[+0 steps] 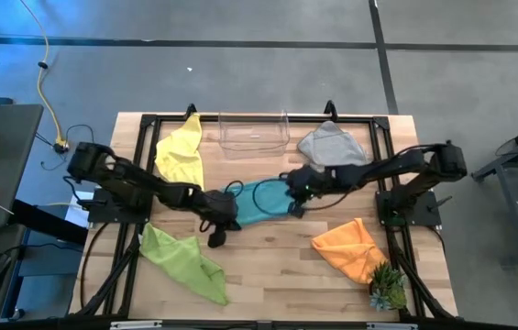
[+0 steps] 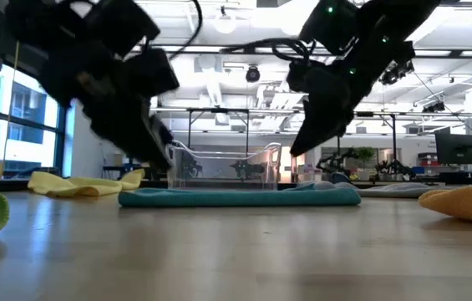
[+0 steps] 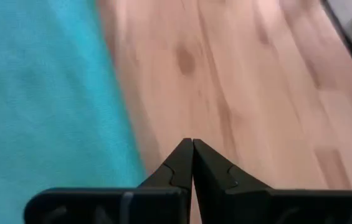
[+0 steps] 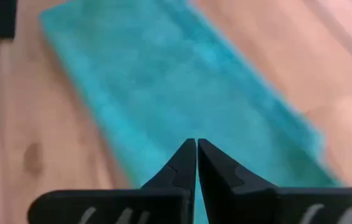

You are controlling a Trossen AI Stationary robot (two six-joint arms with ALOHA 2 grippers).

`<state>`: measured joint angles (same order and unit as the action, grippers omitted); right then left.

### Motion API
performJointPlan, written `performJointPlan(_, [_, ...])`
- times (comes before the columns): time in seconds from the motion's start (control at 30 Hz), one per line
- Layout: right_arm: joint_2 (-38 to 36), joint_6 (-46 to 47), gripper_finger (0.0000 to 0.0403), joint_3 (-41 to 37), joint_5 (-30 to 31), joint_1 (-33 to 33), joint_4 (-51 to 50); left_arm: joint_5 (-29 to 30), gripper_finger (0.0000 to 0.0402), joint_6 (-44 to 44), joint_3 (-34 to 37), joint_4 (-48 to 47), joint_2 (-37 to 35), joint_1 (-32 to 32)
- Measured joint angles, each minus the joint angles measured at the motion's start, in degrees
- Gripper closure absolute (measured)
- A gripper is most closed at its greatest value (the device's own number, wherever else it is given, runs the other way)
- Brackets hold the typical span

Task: Fold microfiber towels
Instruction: Fold the blue towel

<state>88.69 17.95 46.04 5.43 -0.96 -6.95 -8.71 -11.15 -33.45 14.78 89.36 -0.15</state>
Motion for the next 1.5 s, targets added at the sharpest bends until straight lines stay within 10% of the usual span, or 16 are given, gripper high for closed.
performJointPlan(0.27, [9.1, 5.2, 0.0396, 0.0, 0.4, 5.0, 7.6, 11.9, 0.0402, 5.5, 0.0, -16.7, -7.2, 9.8])
performJointPlan(0.6, [11.0, 2.7, 0.0396, 0.1, 0.5, 4.8, 3.0, 11.5, 0.0402, 8.9, 2.3, -15.1, -1.5, 15.1])
performJointPlan(1.1, [2.8, -9.4, 0.0396, -0.1, 0.6, -2.9, -11.6, 7.2, 0.0402, -5.1, 2.7, -6.9, 0.9, 1.8])
performJointPlan(1.5, [4.9, 0.0, 0.0396, 0.0, 0.7, -7.6, 1.0, 5.8, 0.0402, -12.5, 2.5, 11.8, 10.2, -6.6])
